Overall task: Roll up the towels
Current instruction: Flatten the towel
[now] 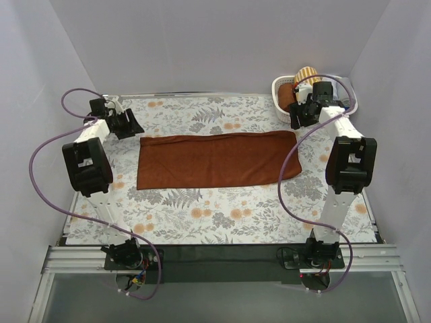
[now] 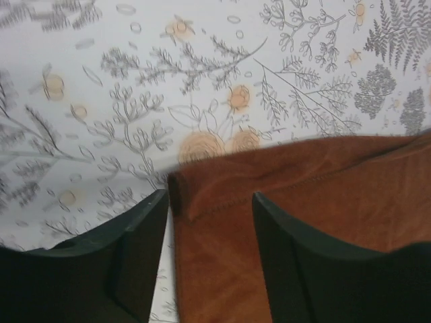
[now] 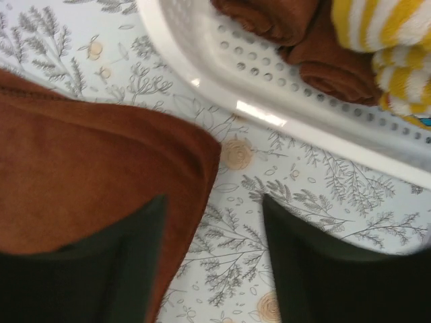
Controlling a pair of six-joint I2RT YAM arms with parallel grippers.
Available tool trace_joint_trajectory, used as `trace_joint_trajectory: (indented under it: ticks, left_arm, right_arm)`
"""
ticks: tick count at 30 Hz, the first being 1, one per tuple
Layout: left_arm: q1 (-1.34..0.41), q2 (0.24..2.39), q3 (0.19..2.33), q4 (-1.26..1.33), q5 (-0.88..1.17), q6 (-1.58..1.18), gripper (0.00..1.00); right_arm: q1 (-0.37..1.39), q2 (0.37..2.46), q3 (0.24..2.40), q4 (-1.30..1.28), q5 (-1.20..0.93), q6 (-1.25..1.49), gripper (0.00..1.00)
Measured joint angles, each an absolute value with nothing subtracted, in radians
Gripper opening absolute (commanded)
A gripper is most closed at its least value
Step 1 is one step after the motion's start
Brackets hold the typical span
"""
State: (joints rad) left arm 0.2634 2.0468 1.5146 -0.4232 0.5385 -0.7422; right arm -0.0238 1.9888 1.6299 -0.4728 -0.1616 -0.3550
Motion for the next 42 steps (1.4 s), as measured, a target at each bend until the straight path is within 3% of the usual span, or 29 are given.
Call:
trace_joint_trajectory:
  ticks: [1, 2, 3, 4, 6, 11, 14, 15, 18, 19, 20, 26, 33, 36, 37, 39, 42]
  left_arm:
    - [0.262, 2.071, 1.544, -0.419, 0.535, -0.737, 0.58]
    - [0.26, 2.079, 1.562, -0.415, 0.532, -0.724, 0.62]
    - [0.261, 2.075, 1.565, -0.411, 0.529, -0.709, 0.65]
    - [0.261, 2.06, 1.563, -0.411, 0.526, -0.693, 0.65]
    - [0.261, 2.005, 1.534, -0.405, 0.518, -0.636, 0.59]
    - [0.253, 1.776, 1.4, -0.49, 0.532, -0.385, 0.43]
    - [0.234, 1.68, 1.354, -0.592, 0.579, -0.2, 0.27]
    - [0.228, 1.661, 1.338, -0.63, 0.59, -0.147, 0.23]
    - [0.207, 1.648, 1.275, -0.716, 0.599, -0.028, 0.23]
    - [0.204, 1.65, 1.245, -0.735, 0.598, -0.002, 0.25]
    - [0.203, 1.65, 1.212, -0.757, 0.596, 0.022, 0.28]
    - [0.184, 1.65, 1.093, -0.834, 0.567, 0.105, 0.34]
    - [0.162, 1.656, 1.069, -0.83, 0.565, 0.114, 0.34]
    - [0.162, 1.684, 1.077, -0.826, 0.565, 0.109, 0.34]
    - [0.162, 1.695, 1.081, -0.824, 0.565, 0.107, 0.33]
    - [0.162, 1.716, 1.094, -0.823, 0.565, 0.102, 0.29]
    - [0.161, 1.741, 1.113, -0.819, 0.562, 0.102, 0.19]
  right_arm:
    - [-0.026, 2.005, 1.657, -0.474, -0.15, -0.348, 0.78]
    - [-0.027, 2.007, 1.663, -0.477, -0.141, -0.342, 0.79]
    - [-0.03, 1.999, 1.662, -0.492, -0.134, -0.352, 0.97]
    - [-0.032, 1.981, 1.652, -0.501, -0.129, -0.351, 0.97]
    - [-0.033, 1.924, 1.602, -0.517, -0.126, -0.374, 0.93]
    - [-0.037, 1.698, 1.414, -0.595, -0.159, -0.442, 0.55]
    - [-0.033, 1.636, 1.36, -0.65, -0.189, -0.478, 0.41]
    - [-0.03, 1.634, 1.343, -0.659, -0.194, -0.484, 0.41]
    - [-0.024, 1.651, 1.28, -0.693, -0.192, -0.495, 0.48]
    - [-0.022, 1.66, 1.258, -0.709, -0.188, -0.495, 0.59]
    - [-0.02, 1.669, 1.235, -0.717, -0.181, -0.492, 0.62]
    - [-0.032, 1.684, 1.18, -0.762, -0.165, -0.471, 0.7]
    - [-0.051, 1.744, 1.18, -0.757, -0.269, -0.451, 0.61]
    - [-0.051, 1.812, 1.182, -0.755, -0.345, -0.451, 0.5]
    - [-0.052, 1.832, 1.188, -0.763, -0.368, -0.448, 0.4]
    - [-0.054, 1.851, 1.207, -0.765, -0.402, -0.446, 0.32]
    - [-0.061, 1.869, 1.24, -0.784, -0.429, -0.435, 0.31]
